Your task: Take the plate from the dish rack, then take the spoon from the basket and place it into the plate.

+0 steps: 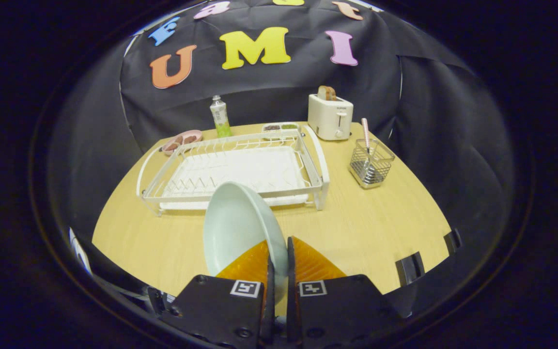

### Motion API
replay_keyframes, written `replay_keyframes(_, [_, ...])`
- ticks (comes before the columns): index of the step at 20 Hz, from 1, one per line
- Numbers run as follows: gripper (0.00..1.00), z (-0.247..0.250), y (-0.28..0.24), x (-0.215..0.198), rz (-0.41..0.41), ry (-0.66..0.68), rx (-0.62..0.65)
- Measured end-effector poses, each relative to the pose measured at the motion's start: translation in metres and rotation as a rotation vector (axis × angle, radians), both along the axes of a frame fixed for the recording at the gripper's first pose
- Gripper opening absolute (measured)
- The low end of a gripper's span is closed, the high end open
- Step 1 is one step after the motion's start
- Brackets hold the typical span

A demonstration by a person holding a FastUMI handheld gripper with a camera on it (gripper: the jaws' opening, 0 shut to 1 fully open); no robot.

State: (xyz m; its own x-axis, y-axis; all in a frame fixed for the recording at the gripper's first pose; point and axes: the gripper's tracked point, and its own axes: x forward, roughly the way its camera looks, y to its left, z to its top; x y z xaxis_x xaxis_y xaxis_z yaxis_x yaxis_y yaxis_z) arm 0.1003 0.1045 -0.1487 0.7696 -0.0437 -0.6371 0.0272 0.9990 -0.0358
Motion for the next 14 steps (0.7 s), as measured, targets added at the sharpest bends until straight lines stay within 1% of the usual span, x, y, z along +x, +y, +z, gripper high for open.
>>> replay_keyframes(3, [0.16,-0.019,-0.012,-0.003,0.000,-0.020,0.077])
replay_keyframes(6, [0.17,-0.045,-0.027,0.002,0.004,0.010,0.139])
replay_keyframes(9, [0.18,-0.059,-0.034,0.004,0.004,0.042,0.218])
replay_keyframes(11, [0.19,-0.067,-0.034,0.006,0.019,0.052,0.233])
replay_keyframes(14, [0.23,-0.078,-0.040,0.014,0.026,0.066,0.241])
